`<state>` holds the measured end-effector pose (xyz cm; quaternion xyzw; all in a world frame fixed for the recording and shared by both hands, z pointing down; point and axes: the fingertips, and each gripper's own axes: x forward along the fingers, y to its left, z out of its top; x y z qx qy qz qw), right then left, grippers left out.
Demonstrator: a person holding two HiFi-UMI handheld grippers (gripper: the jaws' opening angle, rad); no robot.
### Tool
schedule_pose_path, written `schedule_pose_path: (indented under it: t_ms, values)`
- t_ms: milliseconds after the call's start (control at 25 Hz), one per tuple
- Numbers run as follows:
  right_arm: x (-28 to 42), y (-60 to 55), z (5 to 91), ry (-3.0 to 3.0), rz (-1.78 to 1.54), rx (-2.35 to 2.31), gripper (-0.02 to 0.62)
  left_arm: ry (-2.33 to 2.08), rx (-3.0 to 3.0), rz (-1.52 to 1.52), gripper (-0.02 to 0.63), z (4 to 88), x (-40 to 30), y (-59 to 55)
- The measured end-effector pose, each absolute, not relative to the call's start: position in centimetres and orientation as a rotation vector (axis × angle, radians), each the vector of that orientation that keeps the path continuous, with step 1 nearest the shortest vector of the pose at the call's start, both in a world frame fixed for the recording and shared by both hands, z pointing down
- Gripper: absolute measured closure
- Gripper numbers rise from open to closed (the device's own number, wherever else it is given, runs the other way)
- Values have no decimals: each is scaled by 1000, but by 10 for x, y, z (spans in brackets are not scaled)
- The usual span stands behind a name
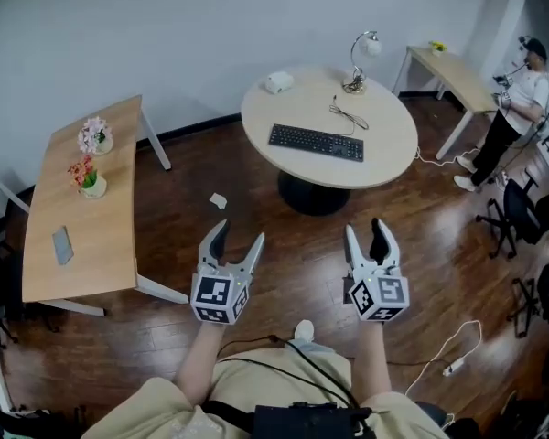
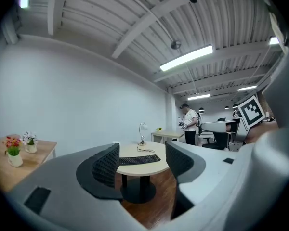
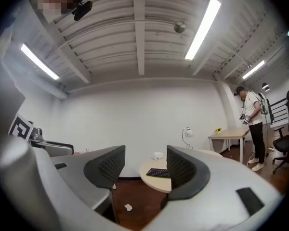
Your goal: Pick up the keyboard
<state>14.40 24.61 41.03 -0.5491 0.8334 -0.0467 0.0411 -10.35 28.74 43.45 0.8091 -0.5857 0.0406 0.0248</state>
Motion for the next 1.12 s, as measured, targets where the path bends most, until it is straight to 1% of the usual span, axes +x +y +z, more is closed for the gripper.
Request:
schedule_pose_path:
  t_ms: [200,480,840,1120]
  values:
    - [177,204,412,2611,-123,-1618,324,-1831,2501,141,316,429,-51,245]
    - [221,164,440,2602,-258,-1537,324,-1828,2503,185,316,432,4,205]
    - [219,95,461,2648,-335,-1488,324,-1811,2481,202,316,450,12,139]
    - [189,-15,467,2684,-257,-1554,324,-1726,2597,200,316,467,0,11]
